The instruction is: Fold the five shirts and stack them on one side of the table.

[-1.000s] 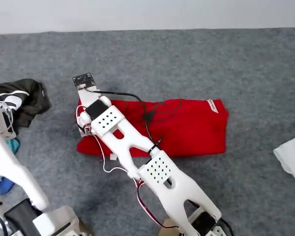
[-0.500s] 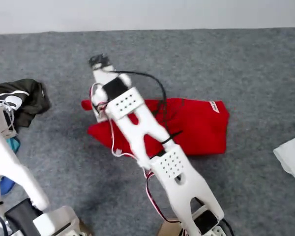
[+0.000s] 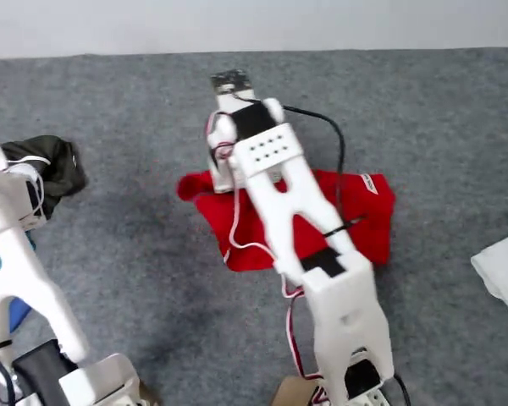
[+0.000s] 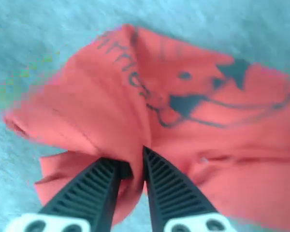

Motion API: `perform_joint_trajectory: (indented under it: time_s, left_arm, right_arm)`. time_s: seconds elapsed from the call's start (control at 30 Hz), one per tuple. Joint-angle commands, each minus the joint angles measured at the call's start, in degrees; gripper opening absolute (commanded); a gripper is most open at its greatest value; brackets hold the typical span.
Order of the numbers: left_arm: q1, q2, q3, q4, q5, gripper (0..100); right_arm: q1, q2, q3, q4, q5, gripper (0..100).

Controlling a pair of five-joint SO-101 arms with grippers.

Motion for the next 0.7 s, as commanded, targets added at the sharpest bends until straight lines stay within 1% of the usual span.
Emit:
perform_joint_trajectory:
  time_s: [0.0, 0.17, 0.3, 0.67]
  left_arm:
    - [1.93, -2.37, -0.66, -1.14, 0.62, 11]
    - [4.48, -2.37, -0.66, -1.49, 0.70, 11]
    - [5.10, -2.29, -0.66, -2.55, 3.25, 11]
    - [5.10, -2.29, -0.57, -3.08, 3.25, 11]
  right_arm:
    - [5.32, -8.57, 5.54, 2.42, 1.93, 0.8]
    - [12.62, -10.24, 8.09, 2.42, 3.96, 0.8]
    - [17.63, -10.24, 8.18, 2.42, 4.92, 0.8]
    - [26.24, -10.15, 10.64, 2.33, 10.11, 0.8]
